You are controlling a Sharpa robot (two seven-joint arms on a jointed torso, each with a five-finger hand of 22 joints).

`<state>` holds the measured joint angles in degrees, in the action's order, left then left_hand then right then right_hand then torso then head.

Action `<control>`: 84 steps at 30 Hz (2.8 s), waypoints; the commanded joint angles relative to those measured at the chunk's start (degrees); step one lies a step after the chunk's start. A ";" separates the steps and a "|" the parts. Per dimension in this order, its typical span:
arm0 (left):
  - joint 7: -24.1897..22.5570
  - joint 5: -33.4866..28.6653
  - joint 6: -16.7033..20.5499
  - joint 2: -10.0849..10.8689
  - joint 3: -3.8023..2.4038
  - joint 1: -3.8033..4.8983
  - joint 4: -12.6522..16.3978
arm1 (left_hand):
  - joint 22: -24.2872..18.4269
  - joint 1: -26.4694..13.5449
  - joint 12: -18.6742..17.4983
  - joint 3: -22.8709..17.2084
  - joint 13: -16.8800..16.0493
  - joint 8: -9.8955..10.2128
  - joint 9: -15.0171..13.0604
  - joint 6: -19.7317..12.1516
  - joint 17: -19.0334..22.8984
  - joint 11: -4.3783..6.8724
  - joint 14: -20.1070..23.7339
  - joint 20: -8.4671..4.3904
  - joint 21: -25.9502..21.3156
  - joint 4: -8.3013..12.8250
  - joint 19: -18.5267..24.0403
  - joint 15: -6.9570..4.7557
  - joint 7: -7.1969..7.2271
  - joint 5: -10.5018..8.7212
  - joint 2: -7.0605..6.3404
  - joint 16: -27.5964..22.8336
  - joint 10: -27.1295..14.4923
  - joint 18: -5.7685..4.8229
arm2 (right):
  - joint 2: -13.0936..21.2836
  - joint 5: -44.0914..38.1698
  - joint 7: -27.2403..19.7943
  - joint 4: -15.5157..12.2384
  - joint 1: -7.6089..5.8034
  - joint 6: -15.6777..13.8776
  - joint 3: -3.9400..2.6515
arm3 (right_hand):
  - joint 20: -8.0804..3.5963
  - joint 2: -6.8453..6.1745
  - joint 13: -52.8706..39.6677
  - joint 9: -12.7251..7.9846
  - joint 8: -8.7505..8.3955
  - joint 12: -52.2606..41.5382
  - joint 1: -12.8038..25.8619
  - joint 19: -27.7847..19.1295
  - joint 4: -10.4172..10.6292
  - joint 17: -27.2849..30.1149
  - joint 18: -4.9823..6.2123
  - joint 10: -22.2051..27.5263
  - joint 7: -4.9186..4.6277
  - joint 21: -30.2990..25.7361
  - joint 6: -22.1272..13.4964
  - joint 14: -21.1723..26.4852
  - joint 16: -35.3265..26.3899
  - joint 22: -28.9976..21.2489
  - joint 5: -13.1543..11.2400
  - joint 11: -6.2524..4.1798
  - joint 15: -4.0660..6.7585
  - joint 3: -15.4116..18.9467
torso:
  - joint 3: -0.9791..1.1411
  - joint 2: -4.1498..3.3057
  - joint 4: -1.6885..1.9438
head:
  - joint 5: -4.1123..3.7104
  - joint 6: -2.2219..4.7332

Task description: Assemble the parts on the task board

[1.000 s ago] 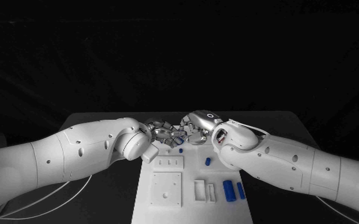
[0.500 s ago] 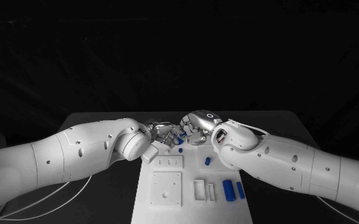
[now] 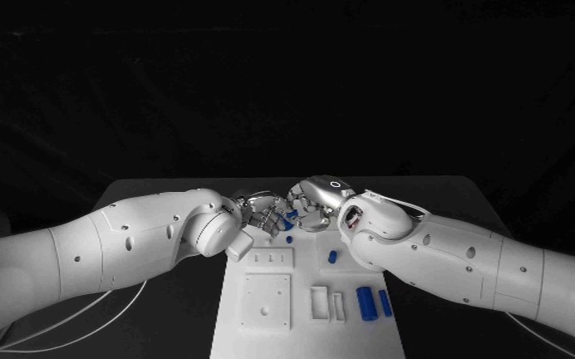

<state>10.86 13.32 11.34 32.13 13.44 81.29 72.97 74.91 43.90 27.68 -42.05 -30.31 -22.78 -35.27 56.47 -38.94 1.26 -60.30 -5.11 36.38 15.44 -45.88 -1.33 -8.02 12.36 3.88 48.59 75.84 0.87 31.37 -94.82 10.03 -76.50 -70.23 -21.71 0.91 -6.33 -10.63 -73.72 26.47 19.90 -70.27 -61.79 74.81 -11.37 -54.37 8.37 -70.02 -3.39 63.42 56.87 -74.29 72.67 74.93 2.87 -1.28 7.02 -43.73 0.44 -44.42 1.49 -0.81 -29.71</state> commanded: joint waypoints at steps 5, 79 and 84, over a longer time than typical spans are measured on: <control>-1.59 1.13 -1.47 -0.16 -0.16 0.08 0.19 | 1.06 0.45 0.25 -1.08 -0.23 0.38 -1.05 6.97 0.20 0.31 -0.05 -2.05 0.63 -0.19 -0.12 -0.15 4.93 -0.49 -0.90 0.36 -0.08 -0.62 | 0.12 0.19 0.55 0.92 0.25 0.73 0.15 | -0.32 0.16 -0.03 0.09 0.20 -0.14 -0.62 -0.08 -0.02 -0.10 6.63 0.36 -1.75 0.01 2.10 -0.16 -0.35 0.52 0.23 0.04 0.38 -0.24 | 0.01 0.02 0.01 | -0.01 -0.09; 10.19 42.53 -3.41 -0.24 0.33 -6.17 -2.47 | 1.26 3.09 10.08 -1.08 -6.29 1.10 -12.62 11.43 -0.32 4.25 -6.02 -6.88 11.08 -0.65 -6.06 -5.30 7.52 5.55 -4.01 11.98 5.11 -0.10 | 7.84 28.42 -7.48 4.13 -2.97 -12.79 -3.28 | 0.66 -4.12 7.80 -1.63 -5.66 7.15 5.48 -3.97 5.70 0.37 6.63 11.01 -6.20 -5.07 -11.45 3.22 -3.94 -0.61 12.87 4.31 -3.67 12.46 | -0.04 -0.02 0.08 | 0.54 -4.56; 10.36 42.08 -2.76 -0.32 0.33 -6.17 -2.36 | 1.25 3.12 10.17 -1.17 -6.25 1.37 -12.77 11.37 -0.15 4.19 -5.81 -6.89 11.14 -0.94 -5.94 -5.29 7.46 5.06 -4.11 12.05 4.87 -0.13 | 7.74 28.42 -7.49 4.16 -2.97 -13.04 -3.28 | 0.65 -4.05 7.92 -1.60 -5.62 7.10 5.45 -3.95 5.89 0.36 6.63 11.02 -6.18 -5.11 -11.44 3.20 -3.96 -0.59 12.52 4.29 -3.66 12.50 | -0.06 0.00 0.01 | 0.57 -4.63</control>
<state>21.39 56.12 7.26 31.94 13.71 75.24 70.53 74.92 46.95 37.67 -43.00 -36.54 -21.47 -39.45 61.50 -39.18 4.51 -66.50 -7.25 47.25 14.51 -52.32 -6.56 -6.31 17.67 -0.55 60.34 81.77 0.87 39.18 -66.05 2.45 -72.31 -73.18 -34.32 -2.33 -5.49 -15.28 -65.88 24.78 13.92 -62.78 -56.19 70.91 -5.61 -54.04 7.72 -59.18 -8.20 58.56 46.28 -71.23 68.90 74.26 15.76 3.07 3.18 -31.32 0.37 -44.45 1.54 -0.26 -34.30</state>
